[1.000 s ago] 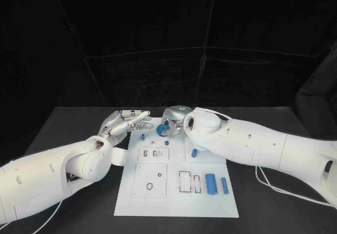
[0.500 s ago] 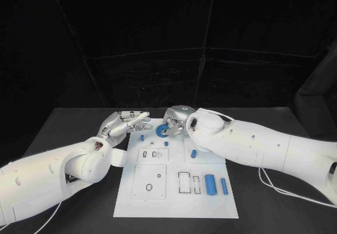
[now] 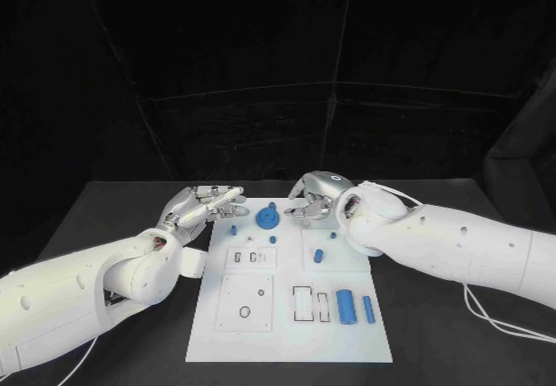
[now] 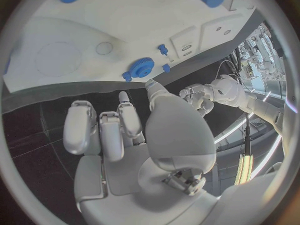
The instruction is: Assemble the parts on the task board
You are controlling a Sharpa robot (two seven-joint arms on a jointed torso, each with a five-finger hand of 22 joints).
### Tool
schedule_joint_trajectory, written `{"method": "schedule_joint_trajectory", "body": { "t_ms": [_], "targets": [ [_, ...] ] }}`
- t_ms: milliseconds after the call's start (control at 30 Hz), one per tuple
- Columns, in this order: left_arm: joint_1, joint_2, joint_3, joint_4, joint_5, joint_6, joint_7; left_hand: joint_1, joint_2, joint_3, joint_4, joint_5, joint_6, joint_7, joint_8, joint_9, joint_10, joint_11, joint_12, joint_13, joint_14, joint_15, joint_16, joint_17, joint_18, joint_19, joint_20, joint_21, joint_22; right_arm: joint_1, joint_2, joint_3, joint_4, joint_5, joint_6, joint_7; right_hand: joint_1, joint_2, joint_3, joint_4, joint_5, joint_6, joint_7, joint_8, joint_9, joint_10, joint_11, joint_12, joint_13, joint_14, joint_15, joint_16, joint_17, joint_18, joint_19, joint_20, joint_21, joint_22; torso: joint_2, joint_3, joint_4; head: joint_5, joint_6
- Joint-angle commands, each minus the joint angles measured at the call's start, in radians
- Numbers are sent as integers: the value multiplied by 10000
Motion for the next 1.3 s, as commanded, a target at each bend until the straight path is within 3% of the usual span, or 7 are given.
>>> {"method": "schedule_joint_trajectory", "body": {
  "t_ms": [33, 200, 300, 633, 933, 1200, 1300],
  "targets": [
    [17, -1, 9, -7, -48, 143, 30, 33, 108, 17, -70, -6, 44, 50, -40, -8, 22, 29, -36, -11, 54, 31, -69, 17, 151, 51, -10, -45, -18, 24, -574, 2, 387, 1343, -692, 862, 338, 31, 1, -186, 117, 111, -16, 26, 9, 72, -36, 47, 104, 784, 32, 27, 1308, -203, 46, 23, 62, 15, -46, 9, -87, 23, -1],
    [16, -2, 9, -92, -48, 152, 34, 35, 110, 17, -73, -6, 45, 49, -41, -8, 22, 29, -38, -11, 57, 30, -70, 17, 151, 53, -10, -45, -18, 25, -1208, 0, 749, 1971, -446, 1286, 613, 15, -31, -385, 201, 127, -20, 12, 0, 71, -47, 45, 115, 788, 20, 32, 1330, -206, 47, 11, 65, 24, -79, 69, -226, 102, 32],
    [16, 18, 8, -148, -48, 158, 41, 35, 110, 17, -73, -6, 45, 49, -41, -8, 22, 29, -38, -11, 57, 30, -70, 17, 151, 53, -10, -45, -18, 25, -1258, -1, 835, 2023, -304, 1314, 718, -13, -62, -473, 199, 111, -16, -7, -7, 75, -46, 50, 125, 792, 21, 39, 1350, -206, 46, 7, 66, 26, -87, 82, -241, 83, 44],
    [16, 140, 9, -293, -48, 191, 64, 58, 140, 25, -110, -6, 61, 35, -50, -5, 39, 18, -56, -9, 82, 24, -82, 26, 155, 72, -12, -52, -28, 25, -391, -2, 596, 1656, 309, 363, 1047, 179, -36, -726, -346, 34, 14, -65, -28, 152, -26, 156, 236, 804, 36, 57, 1404, -215, 65, 16, 88, 68, -68, 50, -71, 38, -5],
    [17, 157, 9, -323, -48, 186, 69, 63, 146, 26, -119, -6, 66, 33, -52, -4, 45, 16, -60, -9, 86, 22, -86, 27, 155, 76, -13, -55, -30, 22, 676, -4, -176, 1089, 896, -283, 1162, 232, 0, -884, -390, -315, 31, -128, -66, 206, -7, 262, 332, 811, 55, 69, 1436, -214, 62, 36, 91, 67, -75, 56, -98, 118, -54],
    [18, 151, 10, -328, -48, 173, 77, 67, 155, 29, -126, -6, 70, 32, -54, -4, 49, 14, -64, -9, 88, 22, -91, 28, 155, 79, -13, -57, -33, -7, 1438, -2, -838, 714, 1482, -563, 1077, 301, -25, -926, -451, -1866, -72, -203, -152, 254, -86, 354, 421, 815, 2, 74, 1457, -211, 62, 4, 95, 74, -68, 60, -87, 129, -71],
    [18, 155, 10, -332, -48, 172, 77, 67, 155, 29, -126, -6, 70, 32, -54, -4, 49, 14, -64, -9, 88, 22, -91, 28, 155, 79, -13, -57, -33, -17, 1599, -1, -972, 638, 1573, -604, 1049, 324, -32, -927, -450, -2091, -102, -208, -158, 271, -113, 385, 449, 817, -20, 77, 1466, -211, 62, -13, 96, 75, -70, 69, -104, 153, -87]
  ]
}}
